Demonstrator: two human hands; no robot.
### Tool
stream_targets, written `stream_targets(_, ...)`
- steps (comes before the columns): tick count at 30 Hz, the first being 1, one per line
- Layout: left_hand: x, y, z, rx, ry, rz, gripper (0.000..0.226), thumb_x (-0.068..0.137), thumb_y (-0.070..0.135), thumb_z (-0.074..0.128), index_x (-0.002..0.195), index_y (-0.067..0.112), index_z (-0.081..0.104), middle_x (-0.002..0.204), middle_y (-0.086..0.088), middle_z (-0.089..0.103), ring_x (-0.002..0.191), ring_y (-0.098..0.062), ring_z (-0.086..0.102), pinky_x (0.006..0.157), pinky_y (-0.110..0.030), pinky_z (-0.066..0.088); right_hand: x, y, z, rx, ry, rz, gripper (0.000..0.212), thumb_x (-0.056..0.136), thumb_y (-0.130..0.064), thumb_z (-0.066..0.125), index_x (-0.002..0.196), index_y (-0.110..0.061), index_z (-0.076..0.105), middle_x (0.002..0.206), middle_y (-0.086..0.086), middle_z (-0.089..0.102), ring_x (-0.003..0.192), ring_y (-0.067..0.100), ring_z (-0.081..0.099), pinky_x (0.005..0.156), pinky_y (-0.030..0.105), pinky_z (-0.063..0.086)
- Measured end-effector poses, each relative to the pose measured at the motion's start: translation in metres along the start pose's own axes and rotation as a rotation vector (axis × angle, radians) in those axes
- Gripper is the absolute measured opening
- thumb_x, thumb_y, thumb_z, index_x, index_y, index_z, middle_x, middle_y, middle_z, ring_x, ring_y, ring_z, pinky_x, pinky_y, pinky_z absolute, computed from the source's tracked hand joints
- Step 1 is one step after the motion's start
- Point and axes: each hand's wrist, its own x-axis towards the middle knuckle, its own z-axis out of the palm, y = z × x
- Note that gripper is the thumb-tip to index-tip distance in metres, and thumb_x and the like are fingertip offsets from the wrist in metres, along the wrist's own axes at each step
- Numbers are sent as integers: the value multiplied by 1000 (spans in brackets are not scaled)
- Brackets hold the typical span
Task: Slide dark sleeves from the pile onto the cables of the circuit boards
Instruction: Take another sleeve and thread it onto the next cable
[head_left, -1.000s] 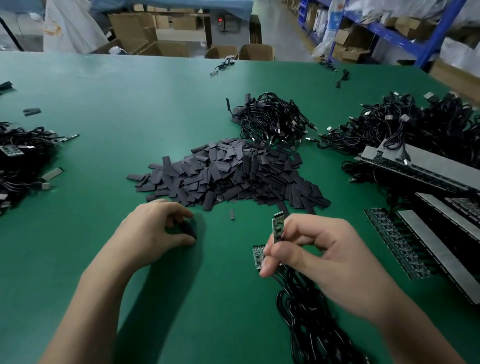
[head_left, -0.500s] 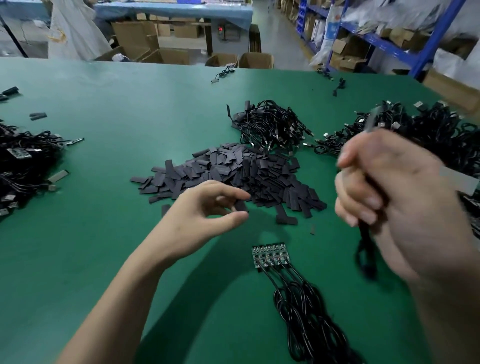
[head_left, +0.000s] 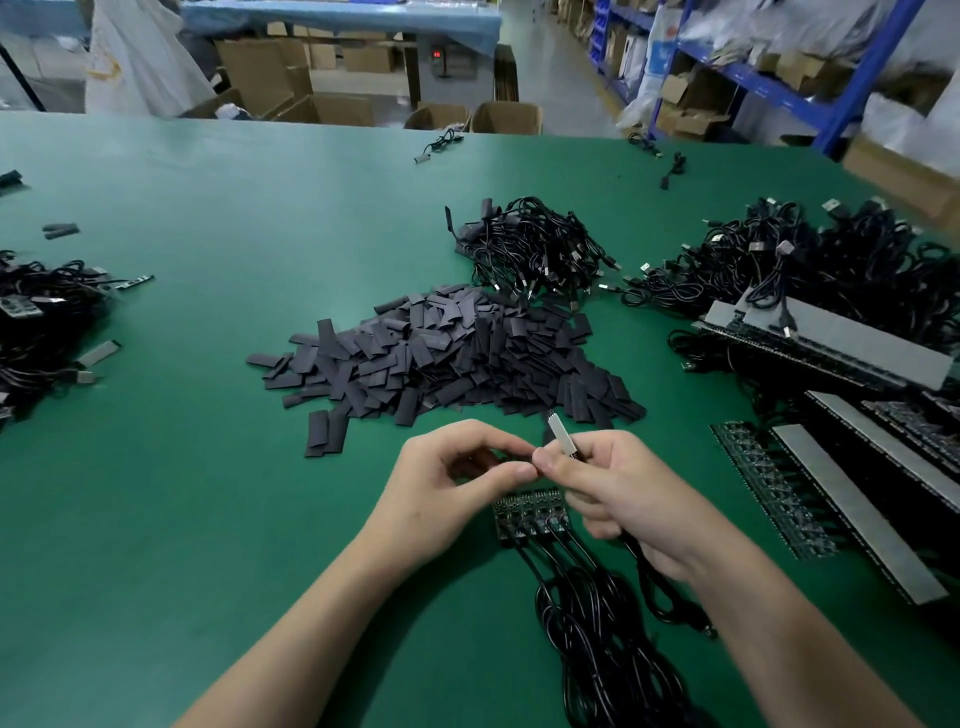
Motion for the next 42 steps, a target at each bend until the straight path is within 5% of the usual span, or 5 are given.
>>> stream_targets(6,2,-7,-5,143,-40,60,25,79,39,86,100,27,82,92,4,76,85,-22,70,77,-40,56,0,17,-6,-42,45,-33,17,97,-34,72,82,-28,75,53,-11,31,46,7,21,44,21,23)
stream_targets(11,3,-10,-6,196,9,115,20,80,32,84,98,24,82,93,12,76,88,-14,70,76,-19,50,-2,21,-9,-128,88,-105,45,93,-68,50,90,-29,74,58,-14,29,50,7,24,49,24,24)
stream_targets(16,5,-11,-10,164,66,107,20,80,32,82,97,22,82,95,11,76,89,-13,71,75,-17,49,-6,19,-13,-331,117,-137,46,98,-56,37,84,-25,67,62,-10,31,56,13,28,58,40,25)
stream_targets(35,4,-9,-8,224,45,219,18,78,25,86,95,19,83,93,12,76,89,-9,71,75,-10,45,-12,14,-6,-595,46,-258,51,94,-56,46,70,-10,41,59,-9,32,55,5,29,54,25,25)
stream_targets(42,3,-10,-12,421,-34,311,19,86,36,80,100,23,81,98,17,72,92,-4,71,83,-30,58,-11,20,-7,-643,42,-225,44,104,-35,55,68,-18,38,58,-10,31,54,5,28,52,23,26)
